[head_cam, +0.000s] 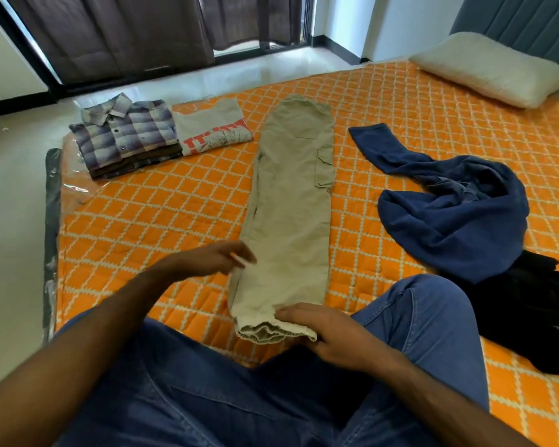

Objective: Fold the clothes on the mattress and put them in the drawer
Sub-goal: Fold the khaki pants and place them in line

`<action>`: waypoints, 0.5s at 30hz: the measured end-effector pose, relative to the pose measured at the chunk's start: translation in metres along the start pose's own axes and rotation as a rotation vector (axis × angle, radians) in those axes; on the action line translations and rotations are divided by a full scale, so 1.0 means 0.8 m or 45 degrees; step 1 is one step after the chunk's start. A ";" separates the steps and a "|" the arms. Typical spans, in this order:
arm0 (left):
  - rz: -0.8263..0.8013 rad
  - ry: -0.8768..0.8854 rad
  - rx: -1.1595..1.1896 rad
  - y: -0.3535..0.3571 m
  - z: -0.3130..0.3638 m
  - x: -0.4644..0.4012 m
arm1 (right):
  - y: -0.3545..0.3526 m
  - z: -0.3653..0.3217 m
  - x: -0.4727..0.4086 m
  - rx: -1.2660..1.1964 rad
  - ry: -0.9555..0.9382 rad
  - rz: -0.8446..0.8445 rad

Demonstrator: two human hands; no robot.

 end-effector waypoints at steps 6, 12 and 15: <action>0.538 -0.401 0.074 -0.030 -0.045 -0.097 | 0.010 -0.002 -0.008 0.005 -0.019 -0.036; 0.559 -0.424 0.343 -0.020 -0.053 -0.122 | 0.012 -0.008 -0.014 0.075 -0.031 -0.076; 0.573 -0.480 0.585 -0.023 -0.059 -0.106 | 0.013 -0.010 -0.013 0.166 -0.074 -0.087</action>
Point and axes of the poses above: each hand's wrist, its own x-axis away from the middle knuckle, its own y-axis out of the palm, z = x × y, the point moved 8 cm from there along -x, towards the middle knuckle, and after that the axes turned 11 degrees about -x, right-handed, at the moved point
